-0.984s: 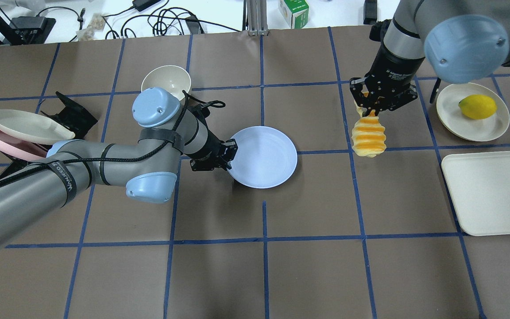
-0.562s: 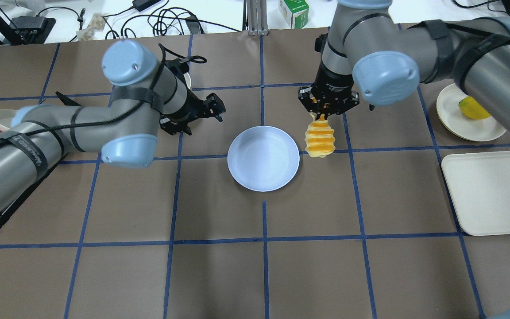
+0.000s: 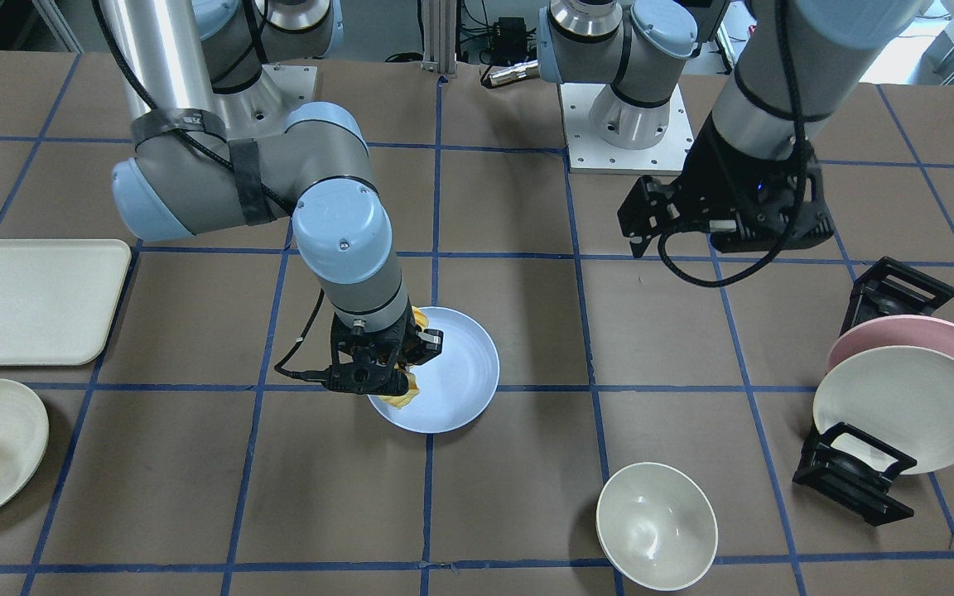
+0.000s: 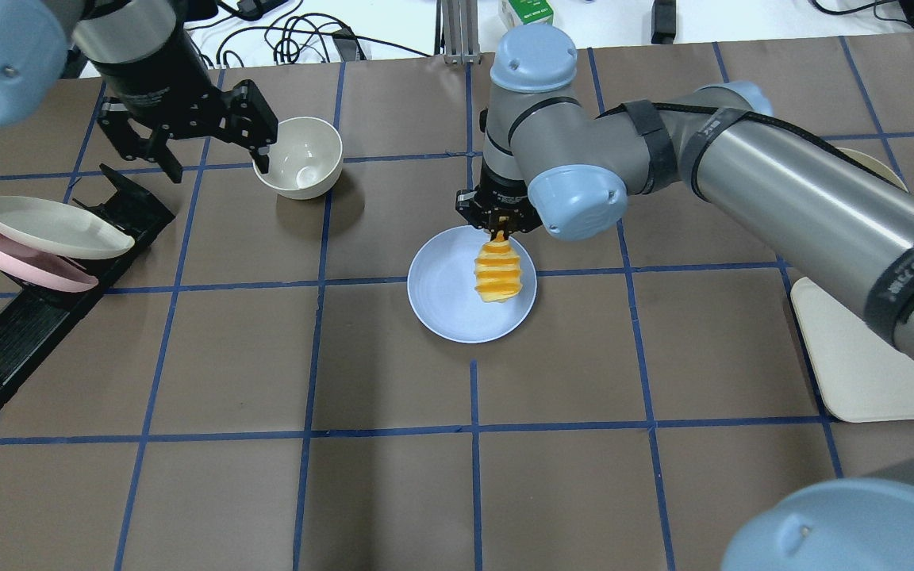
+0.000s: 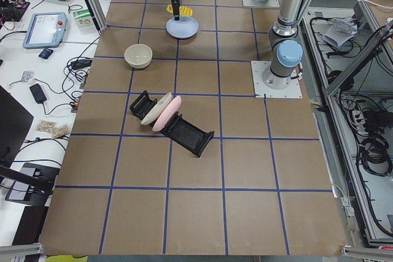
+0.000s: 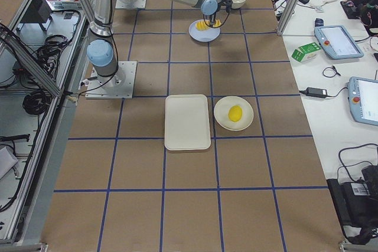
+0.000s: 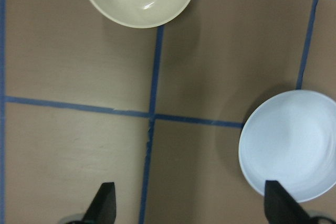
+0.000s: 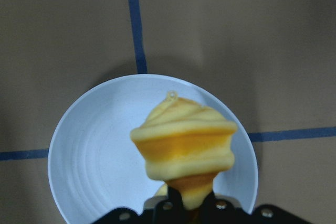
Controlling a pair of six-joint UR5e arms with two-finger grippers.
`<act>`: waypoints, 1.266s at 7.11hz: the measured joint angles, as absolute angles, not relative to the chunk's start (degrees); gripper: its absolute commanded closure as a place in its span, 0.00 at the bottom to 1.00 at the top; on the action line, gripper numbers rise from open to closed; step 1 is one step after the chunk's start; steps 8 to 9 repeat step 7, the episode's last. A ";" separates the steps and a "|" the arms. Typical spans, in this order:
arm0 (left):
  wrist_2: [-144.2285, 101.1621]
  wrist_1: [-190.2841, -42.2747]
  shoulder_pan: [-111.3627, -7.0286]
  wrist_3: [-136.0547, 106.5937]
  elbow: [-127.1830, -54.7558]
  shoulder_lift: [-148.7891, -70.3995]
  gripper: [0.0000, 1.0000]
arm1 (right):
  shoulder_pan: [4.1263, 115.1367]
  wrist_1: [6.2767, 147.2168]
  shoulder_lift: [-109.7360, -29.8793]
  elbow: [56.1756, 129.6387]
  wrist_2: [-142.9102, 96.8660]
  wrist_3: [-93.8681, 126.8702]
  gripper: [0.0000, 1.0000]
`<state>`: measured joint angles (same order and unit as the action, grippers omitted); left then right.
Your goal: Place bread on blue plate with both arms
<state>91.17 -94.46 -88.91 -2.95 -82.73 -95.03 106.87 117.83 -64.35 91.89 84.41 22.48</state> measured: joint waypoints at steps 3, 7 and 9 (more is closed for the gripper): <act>91.45 -94.72 -88.71 -1.62 -84.92 -92.27 0.00 | 109.19 120.65 -61.09 92.01 83.41 23.17 1.00; 91.25 -89.68 -88.89 -1.50 -86.54 -91.70 0.00 | 110.73 123.07 -59.31 92.60 83.27 22.82 0.07; 91.25 -89.68 -88.89 -1.50 -86.54 -91.70 0.00 | 110.73 123.07 -59.31 92.60 83.27 22.82 0.07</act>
